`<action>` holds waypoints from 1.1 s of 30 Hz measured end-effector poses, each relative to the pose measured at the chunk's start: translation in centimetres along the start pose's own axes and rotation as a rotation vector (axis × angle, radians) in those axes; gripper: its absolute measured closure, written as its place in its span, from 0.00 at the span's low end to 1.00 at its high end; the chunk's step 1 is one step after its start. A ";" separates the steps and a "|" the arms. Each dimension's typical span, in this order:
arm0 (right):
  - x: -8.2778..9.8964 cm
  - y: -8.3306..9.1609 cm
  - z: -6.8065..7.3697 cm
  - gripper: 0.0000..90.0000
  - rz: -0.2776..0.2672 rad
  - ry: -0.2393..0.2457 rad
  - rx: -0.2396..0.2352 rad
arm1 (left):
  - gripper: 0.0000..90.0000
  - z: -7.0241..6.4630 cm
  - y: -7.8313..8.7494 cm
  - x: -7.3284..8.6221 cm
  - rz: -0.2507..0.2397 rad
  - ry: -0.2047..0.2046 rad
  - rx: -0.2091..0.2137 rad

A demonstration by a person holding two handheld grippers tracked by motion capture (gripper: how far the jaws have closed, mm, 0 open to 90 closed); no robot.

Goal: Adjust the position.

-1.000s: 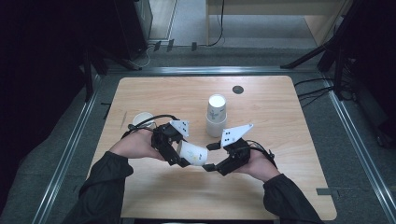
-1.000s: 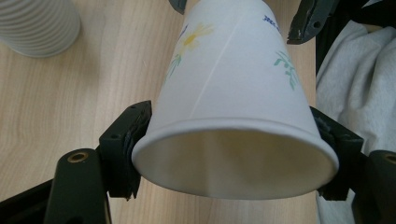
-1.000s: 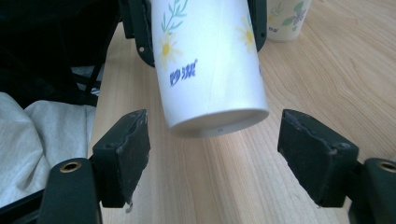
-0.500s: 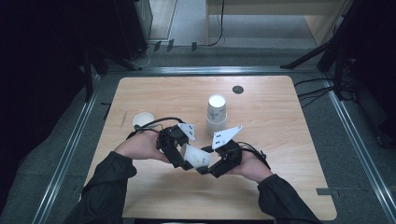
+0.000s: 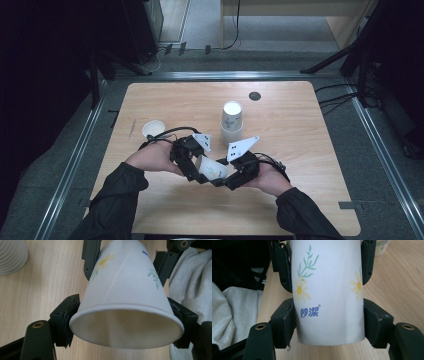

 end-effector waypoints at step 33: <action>-1.6 5.5 -1.3 0.38 -0.173 -0.048 0.048 | 0.18 0.9 3.3 1.2 -0.347 0.131 -0.080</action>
Point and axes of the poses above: each handheld gripper's, and its own axes: y roughly backward along the jaws, x roughly out of its underside, z roughly to its left, the point moved 10 cm from there along -y, roughly forward along the jaws, and after that the axes turned 5 degrees about -y, right-handed, at the moved point
